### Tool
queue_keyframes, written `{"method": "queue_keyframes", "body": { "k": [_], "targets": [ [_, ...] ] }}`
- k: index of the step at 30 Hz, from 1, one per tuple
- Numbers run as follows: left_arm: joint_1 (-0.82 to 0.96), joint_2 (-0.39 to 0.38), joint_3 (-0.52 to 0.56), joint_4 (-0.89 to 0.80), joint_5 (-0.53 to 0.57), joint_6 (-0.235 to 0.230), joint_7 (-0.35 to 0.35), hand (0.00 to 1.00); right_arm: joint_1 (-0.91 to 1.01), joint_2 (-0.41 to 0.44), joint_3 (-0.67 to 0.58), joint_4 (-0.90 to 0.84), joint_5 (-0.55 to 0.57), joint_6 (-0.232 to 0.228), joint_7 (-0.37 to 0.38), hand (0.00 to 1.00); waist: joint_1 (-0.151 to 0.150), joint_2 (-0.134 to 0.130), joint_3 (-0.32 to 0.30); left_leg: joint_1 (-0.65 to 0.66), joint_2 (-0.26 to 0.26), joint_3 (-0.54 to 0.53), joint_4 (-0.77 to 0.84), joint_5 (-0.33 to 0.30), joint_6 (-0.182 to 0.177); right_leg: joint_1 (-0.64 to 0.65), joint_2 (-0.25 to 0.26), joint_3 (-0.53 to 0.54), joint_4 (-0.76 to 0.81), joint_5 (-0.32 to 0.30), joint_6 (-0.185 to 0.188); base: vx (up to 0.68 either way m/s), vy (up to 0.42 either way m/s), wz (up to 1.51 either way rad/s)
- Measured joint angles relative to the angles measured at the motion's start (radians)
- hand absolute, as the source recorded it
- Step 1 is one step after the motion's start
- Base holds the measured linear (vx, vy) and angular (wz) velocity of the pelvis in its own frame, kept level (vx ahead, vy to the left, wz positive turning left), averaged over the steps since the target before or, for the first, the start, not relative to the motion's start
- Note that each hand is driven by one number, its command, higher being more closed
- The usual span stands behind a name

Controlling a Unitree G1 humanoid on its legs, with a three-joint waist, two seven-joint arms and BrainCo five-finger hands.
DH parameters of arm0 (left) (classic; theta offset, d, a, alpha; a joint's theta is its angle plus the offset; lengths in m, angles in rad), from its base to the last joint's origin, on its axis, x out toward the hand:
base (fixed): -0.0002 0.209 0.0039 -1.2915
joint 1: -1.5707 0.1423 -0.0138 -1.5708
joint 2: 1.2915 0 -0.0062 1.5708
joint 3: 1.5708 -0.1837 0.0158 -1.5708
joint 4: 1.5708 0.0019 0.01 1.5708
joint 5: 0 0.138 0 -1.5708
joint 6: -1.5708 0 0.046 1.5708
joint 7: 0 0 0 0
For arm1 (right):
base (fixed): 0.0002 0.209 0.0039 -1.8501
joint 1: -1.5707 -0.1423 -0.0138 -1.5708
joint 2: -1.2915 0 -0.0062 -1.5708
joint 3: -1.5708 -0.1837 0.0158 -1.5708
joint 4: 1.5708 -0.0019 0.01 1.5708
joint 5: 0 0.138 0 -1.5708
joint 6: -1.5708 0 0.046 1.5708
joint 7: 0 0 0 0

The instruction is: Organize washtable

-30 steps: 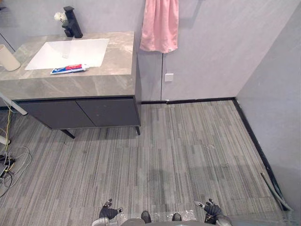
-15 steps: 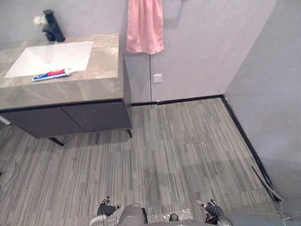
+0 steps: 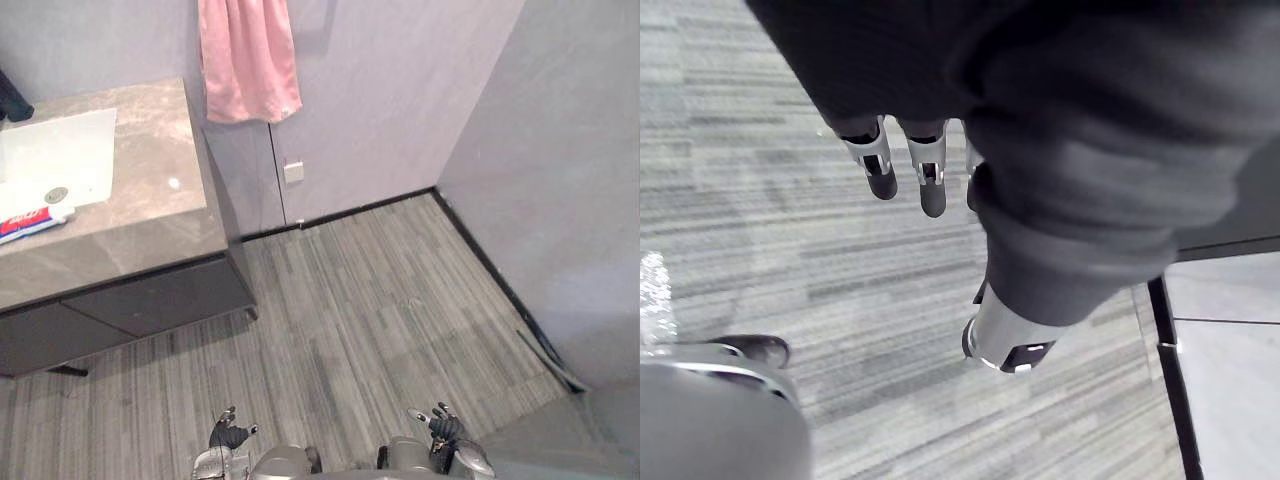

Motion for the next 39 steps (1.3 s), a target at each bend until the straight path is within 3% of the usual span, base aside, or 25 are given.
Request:
{"method": "queue_keyframes", "body": {
  "k": [2, 4, 5, 6, 7, 9, 11, 13, 15, 17, 19, 20, 21, 22, 23, 24, 25, 27, 28, 30, 33, 35, 36, 37, 39],
  "targets": [
    [-0.015, -0.024, -0.005, 0.000, 0.000, 0.001, -0.001, 0.00, -0.006, 0.000, 0.021, -0.012, -0.001, 0.000, 0.006, 0.00, -0.002, 0.005, 0.003, 0.023, 0.033, -0.019, 0.000, -0.007, -0.012, -0.048, 0.023, -0.021, -0.133, 0.021, -0.028, 0.37, -0.134, 0.24],
    [-0.016, -0.042, -0.016, 0.001, 0.000, 0.002, -0.001, 0.00, -0.007, -0.009, 0.031, -0.017, -0.001, 0.000, 0.011, 0.00, -0.006, 0.010, 0.006, 0.054, 0.051, -0.045, -0.002, -0.013, -0.024, -0.079, 0.043, -0.011, -0.259, 0.101, -0.046, 0.33, -0.148, 0.27],
    [-0.016, -0.042, -0.019, 0.001, 0.001, 0.002, -0.001, 0.00, -0.003, -0.010, 0.036, -0.015, -0.001, 0.001, 0.015, 0.00, -0.007, 0.003, 0.004, 0.074, 0.048, -0.058, -0.002, -0.023, -0.045, -0.072, 0.046, 0.000, -0.333, 0.186, -0.052, 0.33, -0.163, 0.39],
    [-0.012, -0.035, -0.017, 0.001, 0.001, 0.002, -0.001, 0.00, 0.002, -0.003, 0.036, -0.007, -0.002, 0.000, 0.017, 0.00, -0.012, -0.021, 0.001, 0.105, 0.035, -0.102, 0.000, -0.048, -0.086, -0.068, 0.042, 0.024, -0.375, 0.292, -0.077, 0.53, -0.314, 0.57],
    [-0.006, -0.063, 0.022, 0.004, 0.001, 0.001, 0.000, 0.00, -0.012, -0.012, 0.034, -0.006, -0.002, 0.001, 0.019, 0.00, -0.023, 0.007, -0.003, 0.132, 0.070, -0.147, 0.018, -0.066, -0.108, -0.069, 0.055, 0.004, -0.291, 0.283, -0.085, 0.42, -0.294, 0.58],
    [0.001, -0.086, 0.044, 0.000, 0.002, 0.001, -0.001, 0.00, -0.008, -0.012, 0.030, -0.007, -0.002, -0.001, 0.017, 0.00, -0.028, 0.021, -0.012, 0.094, 0.085, -0.173, 0.102, -0.062, -0.114, -0.053, 0.059, -0.016, -0.294, 0.235, -0.086, 0.34, -0.270, 0.41],
    [-0.010, -0.102, 0.095, -0.006, 0.001, 0.003, -0.001, 0.00, -0.004, -0.024, 0.028, -0.023, -0.005, -0.001, 0.018, 0.00, -0.026, 0.053, -0.007, -0.053, 0.125, -0.196, 0.404, -0.031, -0.152, -0.006, 0.084, -0.061, -0.317, 0.193, -0.106, 0.38, -0.327, 0.45],
    [-0.004, -0.106, 0.107, -0.027, 0.001, 0.003, -0.001, 0.00, 0.001, -0.012, 0.028, -0.019, 0.004, 0.002, 0.013, 0.00, -0.017, 0.051, 0.011, -0.156, 0.220, -0.115, 0.673, -0.023, -0.166, 0.145, 0.118, -0.097, -0.392, 0.170, -0.133, 0.41, -0.247, 0.39],
    [-0.005, -0.097, 0.095, -0.048, 0.001, 0.001, 0.000, 0.00, 0.003, -0.002, 0.027, -0.018, 0.004, 0.001, 0.011, 0.00, 0.001, 0.030, 0.018, -0.203, 0.228, -0.047, 0.678, -0.031, -0.154, 0.216, 0.115, -0.101, -0.451, 0.171, -0.133, 0.33, -0.159, 0.20],
    [-0.010, -0.090, 0.071, -0.059, 0.001, -0.005, -0.001, 0.00, -0.005, 0.001, 0.027, -0.015, 0.008, 0.002, 0.009, 0.00, 0.004, 0.026, 0.019, -0.273, 0.206, -0.010, 0.584, -0.042, -0.140, 0.266, 0.105, -0.114, -0.511, 0.175, -0.127, 0.25, -0.079, 0.24],
    [-0.012, -0.078, 0.035, -0.059, 0.001, -0.011, -0.001, 0.00, -0.006, 0.003, 0.028, -0.011, 0.013, 0.001, 0.000, 0.00, 0.005, 0.023, 0.018, -0.314, 0.151, -0.005, 0.364, -0.041, -0.138, 0.293, 0.088, -0.130, -0.555, 0.180, -0.117, 0.24, 0.066, 0.24],
    [-0.025, -0.074, 0.029, -0.058, 0.001, -0.015, -0.001, 0.00, -0.010, 0.003, 0.029, -0.003, 0.013, 0.002, -0.005, 0.00, 0.007, 0.020, 0.021, -0.330, 0.121, 0.016, 0.204, -0.007, -0.136, 0.312, 0.076, -0.134, -0.583, 0.181, -0.100, 0.30, 0.156, 0.14],
    [-0.027, -0.071, 0.013, -0.056, 0.001, -0.015, 0.000, 0.00, -0.006, 0.000, 0.035, 0.004, 0.012, 0.002, -0.007, 0.00, 0.011, 0.018, 0.019, -0.328, 0.097, 0.023, 0.099, 0.097, -0.115, 0.329, 0.067, -0.135, -0.604, 0.178, -0.077, 0.21, 0.125, 0.03],
    [-0.025, -0.071, 0.008, -0.056, 0.000, -0.015, 0.000, 0.00, -0.003, -0.004, 0.039, 0.004, 0.012, 0.003, -0.007, 0.00, 0.019, 0.018, 0.018, -0.312, 0.093, 0.032, 0.069, 0.157, -0.100, 0.338, 0.066, -0.126, -0.609, 0.176, -0.067, 0.33, 0.185, -0.10],
    [-0.034, -0.060, 0.003, -0.048, 0.001, -0.015, -0.001, 0.00, -0.004, 0.002, 0.047, 0.013, 0.012, 0.003, -0.007, 0.00, 0.031, 0.004, 0.013, -0.290, 0.069, 0.046, 0.051, 0.179, -0.063, 0.351, 0.043, -0.114, -0.614, 0.161, -0.044, 0.34, 0.166, -0.09],
    [-0.034, -0.043, 0.001, -0.047, 0.001, -0.014, -0.003, 0.00, -0.003, 0.011, 0.060, 0.023, 0.011, 0.003, -0.006, 0.00, 0.029, -0.025, 0.007, -0.291, 0.043, 0.046, 0.061, 0.153, -0.038, 0.351, 0.016, -0.119, -0.600, 0.143, -0.019, 0.40, 0.191, 0.00],
    [-0.036, -0.037, 0.001, -0.045, 0.001, -0.014, -0.003, 0.00, -0.003, 0.016, 0.060, 0.025, 0.011, 0.003, -0.005, 0.00, 0.029, -0.035, 0.007, -0.289, 0.033, 0.047, 0.069, 0.135, -0.032, 0.349, 0.002, -0.120, -0.580, 0.134, -0.008, 0.32, 0.142, 0.10],
    [-0.041, -0.035, -0.003, -0.026, 0.001, -0.013, -0.004, 0.00, -0.003, 0.020, 0.060, 0.025, 0.010, 0.003, -0.004, 0.00, 0.028, -0.035, 0.009, -0.239, 0.018, 0.046, 0.066, 0.096, -0.016, 0.271, -0.035, -0.090, -0.324, 0.107, 0.028, 0.35, 0.198, 0.12],
    [-0.044, -0.023, -0.023, -0.013, 0.001, -0.010, -0.007, 0.00, -0.006, 0.024, 0.057, 0.019, 0.003, 0.000, 0.000, 0.00, 0.022, -0.043, 0.013, -0.163, -0.007, 0.035, 0.034, 0.082, 0.001, 0.181, -0.079, -0.060, -0.055, 0.100, 0.044, 0.33, 0.190, 0.21],
    [-0.044, -0.011, -0.048, 0.001, 0.002, -0.005, -0.019, 0.00, -0.006, 0.027, 0.056, 0.019, 0.002, 0.000, 0.003, 0.00, 0.001, -0.043, 0.013, -0.092, -0.023, 0.005, 0.002, 0.068, 0.009, 0.147, -0.098, -0.067, 0.064, 0.066, 0.040, 0.40, 0.115, 0.65],
    [-0.040, -0.013, -0.062, 0.003, 0.004, -0.004, -0.024, 0.00, -0.006, 0.028, 0.057, 0.017, -0.002, -0.001, 0.017, 0.00, -0.003, -0.042, 0.011, 0.001, -0.021, -0.042, -0.052, 0.062, 0.007, 0.094, -0.084, -0.132, 0.002, 0.032, 0.014, 0.31, 0.031, 0.60],
    [-0.045, -0.020, -0.064, 0.003, 0.010, -0.003, -0.024, 0.00, -0.018, 0.024, 0.057, -0.005, -0.001, -0.001, 0.020, 0.00, -0.019, -0.027, 0.016, 0.016, 0.004, -0.072, -0.054, 0.048, -0.017, 0.037, -0.044, -0.137, -0.171, 0.044, -0.001, 0.35, -0.057, 0.57],
    [-0.043, -0.021, -0.064, 0.004, 0.011, 0.002, -0.024, 0.00, -0.027, 0.023, 0.057, -0.008, -0.001, -0.001, 0.020, 0.00, -0.028, -0.017, 0.023, 0.034, 0.022, -0.086, -0.054, 0.037, -0.035, 0.021, -0.020, -0.127, -0.281, 0.086, -0.025, 0.50, -0.162, 0.47],
    [-0.036, -0.022, -0.064, 0.004, 0.010, 0.005, -0.023, 0.00, -0.026, 0.021, 0.056, -0.009, -0.001, -0.001, 0.020, 0.00, -0.027, -0.013, 0.026, 0.067, 0.041, -0.093, -0.053, 0.018, -0.066, 0.016, 0.010, -0.100, -0.404, 0.171, -0.032, 0.44, -0.177, 0.37],
    [-0.033, -0.022, -0.062, 0.003, 0.010, 0.005, -0.023, 0.00, -0.025, 0.021, 0.056, -0.010, -0.001, 0.000, 0.019, 0.00, -0.027, -0.018, 0.025, 0.097, 0.048, -0.101, -0.052, -0.003, -0.097, 0.014, 0.023, -0.062, -0.478, 0.244, -0.040, 0.36, -0.192, 0.26]
  ]
}}
